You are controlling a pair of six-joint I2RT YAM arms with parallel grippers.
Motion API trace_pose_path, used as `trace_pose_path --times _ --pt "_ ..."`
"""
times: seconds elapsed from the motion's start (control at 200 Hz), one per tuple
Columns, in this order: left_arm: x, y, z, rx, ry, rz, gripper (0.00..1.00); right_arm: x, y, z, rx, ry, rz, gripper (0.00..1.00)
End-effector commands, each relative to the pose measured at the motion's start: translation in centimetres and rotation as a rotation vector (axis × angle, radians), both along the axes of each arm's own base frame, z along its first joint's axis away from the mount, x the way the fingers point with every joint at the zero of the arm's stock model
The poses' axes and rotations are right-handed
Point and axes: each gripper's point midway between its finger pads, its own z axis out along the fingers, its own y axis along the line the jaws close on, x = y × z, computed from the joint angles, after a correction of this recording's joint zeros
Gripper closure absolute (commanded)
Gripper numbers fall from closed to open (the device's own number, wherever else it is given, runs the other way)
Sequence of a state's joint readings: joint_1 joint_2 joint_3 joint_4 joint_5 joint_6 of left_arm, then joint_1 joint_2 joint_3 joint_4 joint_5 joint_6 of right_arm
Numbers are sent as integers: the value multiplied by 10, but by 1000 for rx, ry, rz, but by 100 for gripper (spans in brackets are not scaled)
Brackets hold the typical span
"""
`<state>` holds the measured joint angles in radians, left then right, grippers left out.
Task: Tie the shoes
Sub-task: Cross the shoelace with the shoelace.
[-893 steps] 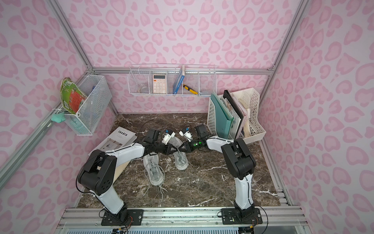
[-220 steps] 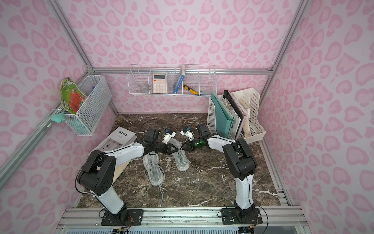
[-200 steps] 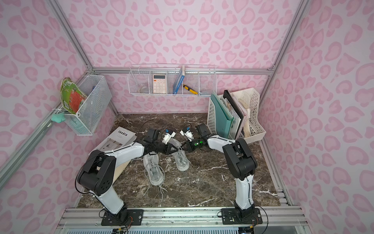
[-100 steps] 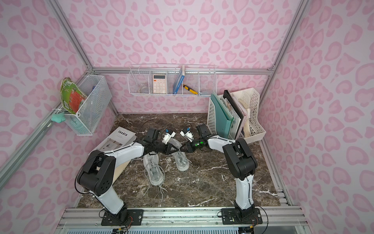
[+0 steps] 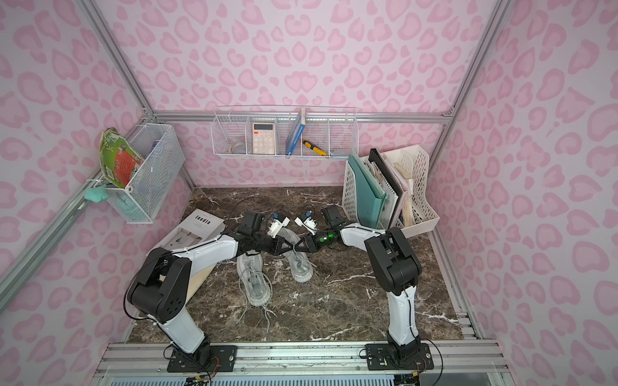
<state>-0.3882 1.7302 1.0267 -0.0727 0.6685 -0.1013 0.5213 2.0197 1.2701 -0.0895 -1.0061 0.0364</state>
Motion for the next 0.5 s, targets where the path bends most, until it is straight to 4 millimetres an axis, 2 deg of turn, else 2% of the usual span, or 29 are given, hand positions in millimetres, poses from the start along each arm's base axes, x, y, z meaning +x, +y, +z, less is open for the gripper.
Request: trace_pose_path --times 0.0,0.16,0.235,0.495 --pt "-2 -4 7 -26 -12 -26 100 -1 2 1 12 -8 17 82" --pt "-2 -4 8 -26 -14 -28 100 5 -4 2 11 -15 -15 96" --pt "-3 -4 9 -26 -15 -27 100 7 -6 5 11 -21 -25 100" --pt "-3 -4 8 -28 -13 -30 100 11 -7 5 -3 -38 -39 100"
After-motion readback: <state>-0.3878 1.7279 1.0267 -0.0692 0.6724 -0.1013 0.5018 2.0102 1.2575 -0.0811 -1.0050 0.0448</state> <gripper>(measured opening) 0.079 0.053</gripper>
